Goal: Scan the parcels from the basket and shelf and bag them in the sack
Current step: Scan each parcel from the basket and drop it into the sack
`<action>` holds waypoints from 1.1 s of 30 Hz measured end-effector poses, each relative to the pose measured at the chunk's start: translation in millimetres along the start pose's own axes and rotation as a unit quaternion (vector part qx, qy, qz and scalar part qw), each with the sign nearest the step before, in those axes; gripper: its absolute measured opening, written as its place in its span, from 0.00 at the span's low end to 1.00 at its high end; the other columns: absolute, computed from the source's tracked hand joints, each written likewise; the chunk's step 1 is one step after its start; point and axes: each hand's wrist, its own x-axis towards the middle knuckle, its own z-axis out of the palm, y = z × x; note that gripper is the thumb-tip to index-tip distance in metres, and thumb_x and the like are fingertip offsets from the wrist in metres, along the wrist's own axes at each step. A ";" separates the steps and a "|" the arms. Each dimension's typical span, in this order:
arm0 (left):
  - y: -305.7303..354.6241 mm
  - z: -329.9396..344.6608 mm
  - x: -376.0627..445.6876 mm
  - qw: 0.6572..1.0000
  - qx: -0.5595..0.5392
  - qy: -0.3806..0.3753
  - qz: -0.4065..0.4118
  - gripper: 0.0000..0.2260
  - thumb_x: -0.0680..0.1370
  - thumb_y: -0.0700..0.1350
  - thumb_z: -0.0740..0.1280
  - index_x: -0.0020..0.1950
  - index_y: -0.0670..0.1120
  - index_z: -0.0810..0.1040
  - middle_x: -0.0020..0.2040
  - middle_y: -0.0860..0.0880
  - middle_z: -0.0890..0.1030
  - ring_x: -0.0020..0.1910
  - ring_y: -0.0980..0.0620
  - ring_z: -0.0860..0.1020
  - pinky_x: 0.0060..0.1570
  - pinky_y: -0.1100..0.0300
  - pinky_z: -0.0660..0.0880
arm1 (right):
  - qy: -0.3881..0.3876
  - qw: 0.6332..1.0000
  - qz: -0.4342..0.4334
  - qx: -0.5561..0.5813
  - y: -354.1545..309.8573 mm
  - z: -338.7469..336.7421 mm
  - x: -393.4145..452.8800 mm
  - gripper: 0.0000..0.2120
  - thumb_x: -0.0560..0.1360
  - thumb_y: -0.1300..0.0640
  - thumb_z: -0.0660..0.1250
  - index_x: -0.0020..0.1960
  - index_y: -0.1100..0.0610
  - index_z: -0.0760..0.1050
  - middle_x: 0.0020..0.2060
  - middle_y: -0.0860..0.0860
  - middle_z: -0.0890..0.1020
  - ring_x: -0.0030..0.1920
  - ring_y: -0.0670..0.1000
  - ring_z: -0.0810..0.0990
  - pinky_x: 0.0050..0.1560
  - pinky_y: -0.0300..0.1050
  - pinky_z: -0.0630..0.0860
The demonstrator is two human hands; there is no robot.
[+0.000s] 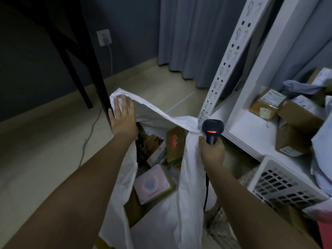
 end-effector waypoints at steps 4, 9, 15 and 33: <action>-17.0 35.6 25.9 0.998 -0.025 -0.051 0.020 0.37 0.78 0.43 0.66 0.78 0.42 0.47 0.78 0.38 0.47 0.77 0.38 0.43 0.74 0.47 0.53 | -0.010 0.999 -0.017 -0.035 8.6 32.5 26.1 0.06 0.75 0.56 0.68 0.50 0.55 0.74 0.40 0.50 0.77 0.44 0.53 0.78 0.46 0.44 0.69; -57.3 116.3 35.6 0.983 -0.050 -0.158 0.076 0.19 0.72 0.41 0.67 0.61 0.35 0.75 0.60 0.33 0.76 0.62 0.34 0.74 0.65 0.41 0.66 | -0.038 0.992 -0.047 -0.107 19.1 56.8 39.1 0.08 0.74 0.57 0.67 0.52 0.58 0.75 0.41 0.53 0.78 0.42 0.52 0.76 0.45 0.43 0.68; -35.6 75.4 -18.4 0.989 -0.099 -0.091 0.060 0.26 0.78 0.37 0.58 0.76 0.46 0.62 0.79 0.45 0.54 0.77 0.40 0.48 0.74 0.45 0.47 | -0.036 0.997 -0.037 -0.061 16.1 48.3 29.9 0.07 0.74 0.56 0.69 0.47 0.58 0.73 0.36 0.49 0.75 0.36 0.47 0.73 0.36 0.40 0.68; 119.4 -76.6 -246.4 0.918 -0.366 -0.046 0.149 0.13 0.77 0.36 0.59 0.56 0.42 0.81 0.58 0.43 0.79 0.56 0.44 0.77 0.54 0.53 0.75 | -0.009 0.993 0.084 0.077 13.5 -222.4 -134.3 0.05 0.76 0.60 0.69 0.46 0.59 0.73 0.34 0.58 0.75 0.30 0.52 0.73 0.33 0.42 0.69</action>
